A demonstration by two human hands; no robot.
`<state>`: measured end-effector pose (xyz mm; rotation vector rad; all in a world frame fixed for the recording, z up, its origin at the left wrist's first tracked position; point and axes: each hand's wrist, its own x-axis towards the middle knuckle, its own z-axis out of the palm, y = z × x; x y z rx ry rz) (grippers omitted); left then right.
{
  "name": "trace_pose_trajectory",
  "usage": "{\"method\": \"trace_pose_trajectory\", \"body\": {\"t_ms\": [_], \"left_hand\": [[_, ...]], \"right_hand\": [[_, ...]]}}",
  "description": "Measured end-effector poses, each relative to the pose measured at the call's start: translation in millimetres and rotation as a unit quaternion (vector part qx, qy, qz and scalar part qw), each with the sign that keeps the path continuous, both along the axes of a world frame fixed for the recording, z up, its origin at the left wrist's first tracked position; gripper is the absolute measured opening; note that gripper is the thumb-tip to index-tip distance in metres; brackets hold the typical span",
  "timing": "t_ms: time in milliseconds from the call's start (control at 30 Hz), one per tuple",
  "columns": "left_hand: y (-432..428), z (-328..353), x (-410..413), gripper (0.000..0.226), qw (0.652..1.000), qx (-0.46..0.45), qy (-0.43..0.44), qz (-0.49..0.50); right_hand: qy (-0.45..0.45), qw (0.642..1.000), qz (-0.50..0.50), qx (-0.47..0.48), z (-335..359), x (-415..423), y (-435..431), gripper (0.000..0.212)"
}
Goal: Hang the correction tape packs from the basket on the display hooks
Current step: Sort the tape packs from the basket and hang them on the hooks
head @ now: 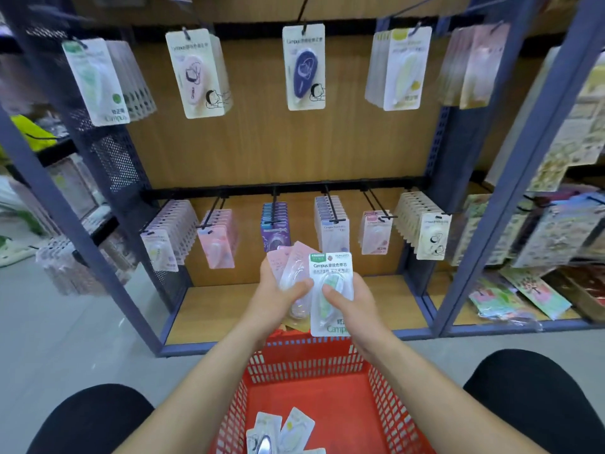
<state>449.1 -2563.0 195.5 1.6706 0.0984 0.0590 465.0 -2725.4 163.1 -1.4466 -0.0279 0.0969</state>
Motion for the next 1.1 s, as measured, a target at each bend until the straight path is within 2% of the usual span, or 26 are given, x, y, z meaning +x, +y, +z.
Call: {"method": "trace_pose_trajectory", "body": {"t_ms": [67,167,467,667,800,967,1100], "left_hand": [[-6,4,6,0.063,1.000,0.013,-0.007,-0.017],[-16,19,15,0.061,0.999,0.028,-0.026,-0.012],[-16,85,22,0.058,0.997,-0.018,-0.073,0.021],[23,130,13,0.064,0.989,-0.051,-0.124,0.061],[51,153,5,0.055,0.983,-0.053,-0.153,0.082],[81,159,-2,0.045,0.981,-0.053,-0.161,0.100],[108,159,-4,0.048,0.978,-0.030,-0.167,0.126]], "right_hand": [[-0.004,1.000,-0.015,0.010,3,1,-6,0.026],[-0.019,0.998,-0.043,0.029,12,5,-16,0.022],[-0.080,0.996,-0.029,0.013,79,21,-27,0.022],[-0.131,0.991,0.003,0.010,141,27,10,0.027],[-0.150,0.988,0.031,0.002,170,29,43,0.028],[-0.150,0.987,0.056,0.001,182,29,77,0.031],[-0.169,0.983,0.064,-0.013,184,31,105,0.028]]}}
